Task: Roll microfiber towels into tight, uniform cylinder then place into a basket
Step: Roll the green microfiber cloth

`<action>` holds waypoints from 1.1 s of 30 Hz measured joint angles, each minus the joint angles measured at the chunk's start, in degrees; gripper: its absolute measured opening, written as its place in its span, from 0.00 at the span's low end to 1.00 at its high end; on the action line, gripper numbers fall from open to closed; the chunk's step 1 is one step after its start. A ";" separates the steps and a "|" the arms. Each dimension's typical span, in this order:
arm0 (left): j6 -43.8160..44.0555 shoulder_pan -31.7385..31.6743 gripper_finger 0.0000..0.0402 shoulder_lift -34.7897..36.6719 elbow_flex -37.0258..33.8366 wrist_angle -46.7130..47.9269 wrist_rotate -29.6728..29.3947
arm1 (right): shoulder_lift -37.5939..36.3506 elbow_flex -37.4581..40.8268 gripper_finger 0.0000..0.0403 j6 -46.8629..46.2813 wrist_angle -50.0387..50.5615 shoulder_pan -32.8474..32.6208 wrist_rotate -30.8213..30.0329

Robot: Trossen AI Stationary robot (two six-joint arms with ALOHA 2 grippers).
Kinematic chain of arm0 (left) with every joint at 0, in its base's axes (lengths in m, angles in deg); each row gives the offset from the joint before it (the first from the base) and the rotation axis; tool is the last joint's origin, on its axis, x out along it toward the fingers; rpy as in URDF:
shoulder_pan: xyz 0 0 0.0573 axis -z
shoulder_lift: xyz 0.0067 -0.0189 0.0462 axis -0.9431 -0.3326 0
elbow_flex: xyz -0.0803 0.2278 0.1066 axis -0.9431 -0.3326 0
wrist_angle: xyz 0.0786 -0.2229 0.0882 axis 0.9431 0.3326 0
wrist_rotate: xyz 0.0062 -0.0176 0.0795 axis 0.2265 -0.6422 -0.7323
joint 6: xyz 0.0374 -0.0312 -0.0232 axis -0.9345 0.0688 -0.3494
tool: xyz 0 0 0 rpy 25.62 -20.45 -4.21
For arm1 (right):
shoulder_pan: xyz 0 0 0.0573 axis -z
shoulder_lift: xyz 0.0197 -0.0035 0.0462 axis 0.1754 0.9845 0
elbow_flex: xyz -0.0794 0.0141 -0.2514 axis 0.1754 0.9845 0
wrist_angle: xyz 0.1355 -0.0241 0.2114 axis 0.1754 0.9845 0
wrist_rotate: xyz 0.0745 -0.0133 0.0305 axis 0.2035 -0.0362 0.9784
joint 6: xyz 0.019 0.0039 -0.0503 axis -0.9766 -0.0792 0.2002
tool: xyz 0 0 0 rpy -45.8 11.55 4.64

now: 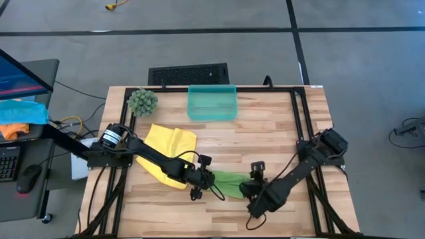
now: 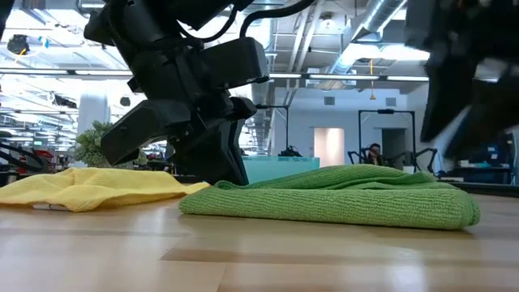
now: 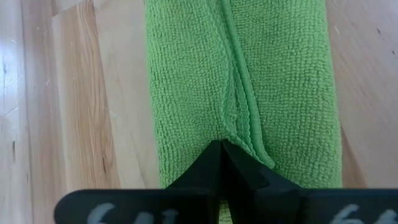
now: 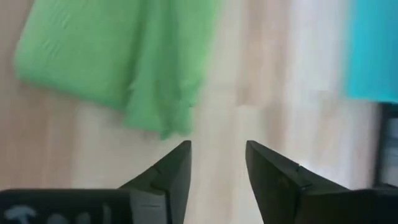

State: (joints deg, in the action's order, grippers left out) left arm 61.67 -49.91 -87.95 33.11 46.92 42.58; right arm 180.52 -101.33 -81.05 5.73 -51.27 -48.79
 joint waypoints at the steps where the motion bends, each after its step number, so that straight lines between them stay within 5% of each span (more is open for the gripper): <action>1: 0.00 0.00 0.02 -0.02 0.00 0.00 0.00 | -0.22 -0.04 0.43 -2.33 0.53 -0.52 -3.66; 4: -0.02 0.00 0.02 -0.02 -0.02 -0.22 0.00 | -0.19 -0.09 0.41 -9.07 0.23 -1.23 -13.92; 7: 0.07 0.00 0.02 -0.04 -0.04 -0.24 0.01 | -0.19 0.68 0.38 -10.72 -3.95 0.45 -15.40; 13: 0.19 0.00 0.02 -0.07 -0.04 -0.28 0.02 | -0.10 5.18 0.30 -4.10 -16.29 4.83 -8.41; 23: 0.44 0.00 0.02 -0.09 -0.07 -0.12 0.04 | -0.13 6.87 0.21 1.36 -23.32 7.56 4.28; 33: 0.26 0.00 0.02 -0.11 -0.04 0.24 -0.61 | -0.17 7.13 0.12 5.05 -26.45 5.90 8.82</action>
State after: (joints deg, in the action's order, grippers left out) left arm 61.94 -49.91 -88.06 33.07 47.15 41.97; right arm 180.35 -94.20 -76.00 -20.71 -45.37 -39.97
